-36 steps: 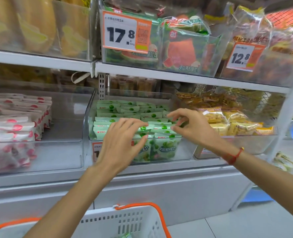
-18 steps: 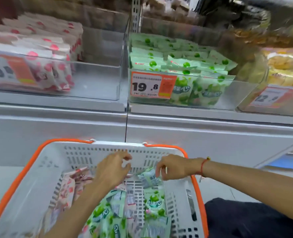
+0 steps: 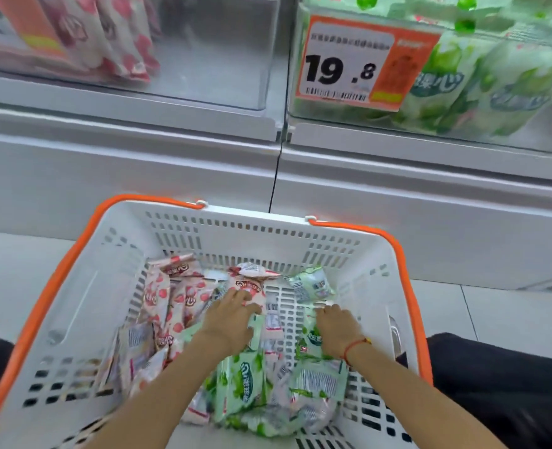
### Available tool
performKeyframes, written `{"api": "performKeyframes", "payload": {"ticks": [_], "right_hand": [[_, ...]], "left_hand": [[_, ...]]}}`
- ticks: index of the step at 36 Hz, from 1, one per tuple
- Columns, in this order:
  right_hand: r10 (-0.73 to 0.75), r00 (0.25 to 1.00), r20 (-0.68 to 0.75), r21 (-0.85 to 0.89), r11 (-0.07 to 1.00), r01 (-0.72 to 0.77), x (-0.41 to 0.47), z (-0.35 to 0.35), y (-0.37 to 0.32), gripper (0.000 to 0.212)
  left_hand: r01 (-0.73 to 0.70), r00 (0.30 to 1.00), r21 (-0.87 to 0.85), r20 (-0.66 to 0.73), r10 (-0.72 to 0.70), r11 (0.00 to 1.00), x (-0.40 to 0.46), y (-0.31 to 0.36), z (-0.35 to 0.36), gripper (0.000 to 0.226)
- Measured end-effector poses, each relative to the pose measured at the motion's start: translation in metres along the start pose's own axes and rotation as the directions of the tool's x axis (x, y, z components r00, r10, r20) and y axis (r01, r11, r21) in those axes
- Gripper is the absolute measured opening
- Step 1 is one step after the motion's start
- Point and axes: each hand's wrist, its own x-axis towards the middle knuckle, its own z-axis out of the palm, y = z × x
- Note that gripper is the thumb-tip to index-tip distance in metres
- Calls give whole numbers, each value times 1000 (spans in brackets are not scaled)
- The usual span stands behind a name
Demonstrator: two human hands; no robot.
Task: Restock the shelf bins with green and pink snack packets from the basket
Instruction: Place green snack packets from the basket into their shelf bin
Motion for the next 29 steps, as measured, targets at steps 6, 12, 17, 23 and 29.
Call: {"api": "performKeyframes", "payload": {"ticks": [6, 12, 17, 23, 29], "right_hand": [[-90, 995, 46, 116, 990, 84, 4, -36, 13, 34], [-258, 953, 161, 338, 921, 193, -20, -129, 41, 48], [-259, 966, 19, 456, 862, 222, -75, -204, 74, 44], [-210, 955, -211, 505, 813, 291, -147, -262, 110, 23], [-38, 888, -459, 595, 729, 339, -227, -283, 161, 27]], "left_hand": [[16, 1000, -127, 26, -12, 992, 13, 16, -20, 42], [7, 967, -534, 220, 130, 846, 8, 22, -64, 76], [-250, 967, -650, -124, 225, 718, -10, 42, -129, 24], [-510, 852, -652, -472, 225, 562, -41, 76, -209, 10], [-752, 525, -378, -839, 144, 540, -63, 120, -287, 9]]}}
